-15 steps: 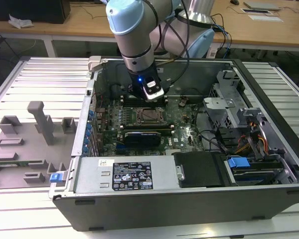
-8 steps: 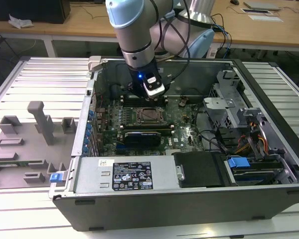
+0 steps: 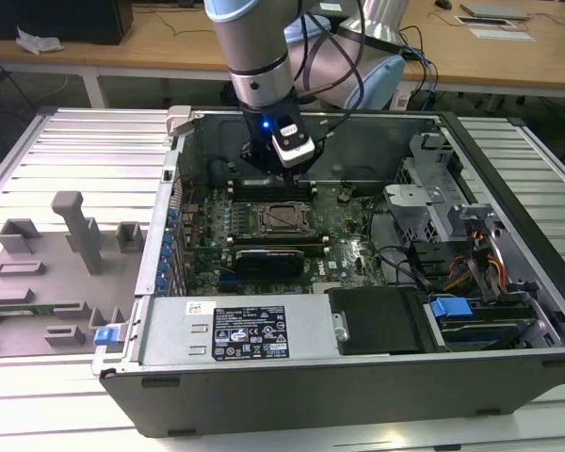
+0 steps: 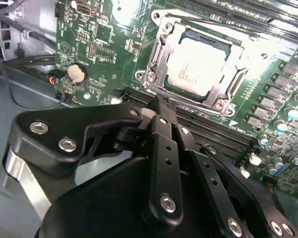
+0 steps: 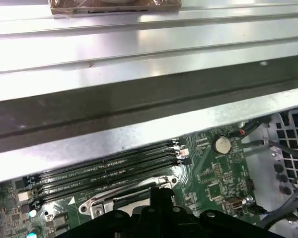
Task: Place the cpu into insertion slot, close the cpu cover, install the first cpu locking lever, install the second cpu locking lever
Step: 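Install the first cpu locking lever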
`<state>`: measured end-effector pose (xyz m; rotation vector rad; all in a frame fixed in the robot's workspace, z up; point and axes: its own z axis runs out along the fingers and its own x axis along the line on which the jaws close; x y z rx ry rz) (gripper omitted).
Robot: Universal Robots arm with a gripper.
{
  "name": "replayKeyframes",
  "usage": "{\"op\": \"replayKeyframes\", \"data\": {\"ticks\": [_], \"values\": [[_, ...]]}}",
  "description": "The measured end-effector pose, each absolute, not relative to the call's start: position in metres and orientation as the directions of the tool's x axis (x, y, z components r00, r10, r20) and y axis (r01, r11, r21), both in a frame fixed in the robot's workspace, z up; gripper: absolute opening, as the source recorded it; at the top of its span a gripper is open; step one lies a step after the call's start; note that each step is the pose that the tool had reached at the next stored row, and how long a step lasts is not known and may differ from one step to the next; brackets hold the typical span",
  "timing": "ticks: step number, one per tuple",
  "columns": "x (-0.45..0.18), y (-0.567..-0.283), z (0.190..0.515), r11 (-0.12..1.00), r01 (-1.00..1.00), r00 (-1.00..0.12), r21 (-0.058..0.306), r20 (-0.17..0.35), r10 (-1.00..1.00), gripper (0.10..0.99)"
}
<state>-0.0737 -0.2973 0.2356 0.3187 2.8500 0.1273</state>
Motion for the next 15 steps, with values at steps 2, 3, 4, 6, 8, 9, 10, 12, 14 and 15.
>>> {"op": "replayKeyframes", "data": {"ticks": [2,3,4,6,8,9,10,12,14,15], "values": [[-0.0737,-0.2973,0.2357,0.972,0.205,-0.939,0.116,-0.256,0.228,0.106],[-0.0737,-0.2973,0.2357,0.972,0.205,-0.940,0.116,-0.255,0.228,0.106],[-0.0734,-0.2973,0.2357,0.972,0.207,-0.944,0.112,-0.237,0.229,0.106],[-0.0715,-0.2974,0.2355,0.972,0.214,-0.958,0.098,-0.171,0.229,0.106],[-0.0707,-0.2974,0.2355,0.972,0.217,-0.964,0.091,-0.139,0.228,0.106],[-0.0700,-0.2974,0.2354,0.972,0.220,-0.967,0.085,-0.112,0.228,0.106],[-0.0701,-0.2974,0.2355,0.972,0.220,-0.967,0.084,-0.110,0.229,0.106],[-0.0700,-0.2974,0.2355,0.972,0.220,-0.968,0.084,-0.108,0.228,0.106],[-0.0680,-0.2973,0.2354,0.973,0.216,-0.969,0.080,-0.103,0.223,0.106],[-0.0668,-0.2974,0.2354,0.974,0.211,-0.971,0.078,-0.099,0.218,0.106]]}}
